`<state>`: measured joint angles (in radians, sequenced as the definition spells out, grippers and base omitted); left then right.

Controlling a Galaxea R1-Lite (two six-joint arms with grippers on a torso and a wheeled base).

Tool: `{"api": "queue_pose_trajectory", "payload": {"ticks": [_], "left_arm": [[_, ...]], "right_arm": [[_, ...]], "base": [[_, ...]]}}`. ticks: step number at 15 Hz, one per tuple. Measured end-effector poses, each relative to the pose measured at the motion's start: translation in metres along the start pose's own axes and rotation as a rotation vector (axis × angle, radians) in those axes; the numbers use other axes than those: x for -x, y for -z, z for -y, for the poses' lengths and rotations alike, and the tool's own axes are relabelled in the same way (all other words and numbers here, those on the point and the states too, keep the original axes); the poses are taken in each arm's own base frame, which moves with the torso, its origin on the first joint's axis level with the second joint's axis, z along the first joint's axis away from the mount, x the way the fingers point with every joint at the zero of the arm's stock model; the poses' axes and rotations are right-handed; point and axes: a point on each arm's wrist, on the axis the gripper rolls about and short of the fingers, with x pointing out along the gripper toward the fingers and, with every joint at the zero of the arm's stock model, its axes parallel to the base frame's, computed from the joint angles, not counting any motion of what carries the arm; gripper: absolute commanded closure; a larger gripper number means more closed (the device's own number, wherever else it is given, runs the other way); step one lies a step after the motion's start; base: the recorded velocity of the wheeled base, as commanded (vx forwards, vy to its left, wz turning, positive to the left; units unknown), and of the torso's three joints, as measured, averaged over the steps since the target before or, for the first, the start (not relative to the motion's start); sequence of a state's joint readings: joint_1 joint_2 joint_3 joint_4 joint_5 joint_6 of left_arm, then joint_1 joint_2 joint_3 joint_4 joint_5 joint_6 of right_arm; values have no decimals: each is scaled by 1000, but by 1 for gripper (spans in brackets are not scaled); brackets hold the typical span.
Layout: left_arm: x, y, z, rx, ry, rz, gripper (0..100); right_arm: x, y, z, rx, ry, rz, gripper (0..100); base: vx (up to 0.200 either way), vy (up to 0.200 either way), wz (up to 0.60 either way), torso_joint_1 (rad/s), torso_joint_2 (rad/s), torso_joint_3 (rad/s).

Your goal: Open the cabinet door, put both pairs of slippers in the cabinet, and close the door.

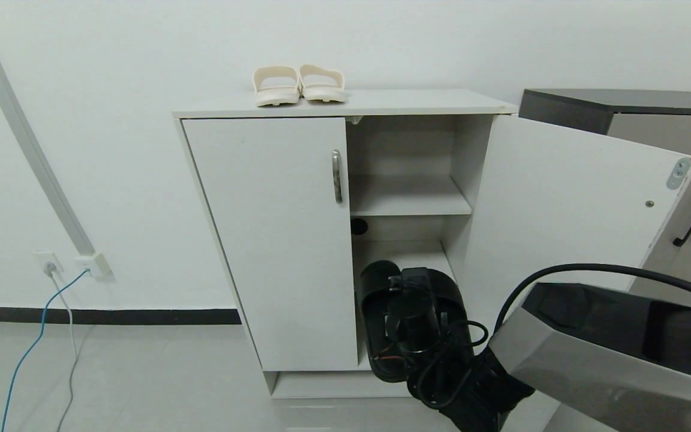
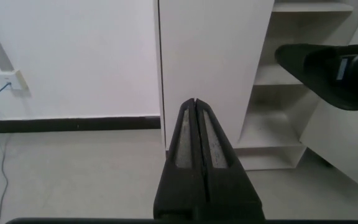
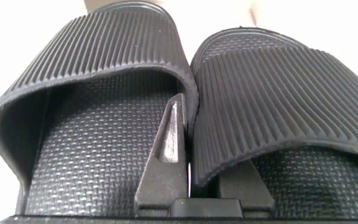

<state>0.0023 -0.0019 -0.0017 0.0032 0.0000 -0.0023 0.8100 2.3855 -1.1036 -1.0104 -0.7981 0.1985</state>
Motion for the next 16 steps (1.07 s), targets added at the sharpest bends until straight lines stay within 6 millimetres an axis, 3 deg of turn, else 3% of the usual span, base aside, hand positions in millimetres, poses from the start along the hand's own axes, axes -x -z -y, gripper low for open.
{"api": "queue_pose_trajectory", "payload": {"ticks": [12,16], "left_arm": [[0,0,0,1,0,0,100],[0,0,0,2,2,-1,100]], "right_arm": [[-22,25,-7,6,-10,-14,100],[-34,27,-7,-5,-7,-10,100]], "base": [[0,0,0,0,0,0],[0,0,0,4,1,-150]]}}
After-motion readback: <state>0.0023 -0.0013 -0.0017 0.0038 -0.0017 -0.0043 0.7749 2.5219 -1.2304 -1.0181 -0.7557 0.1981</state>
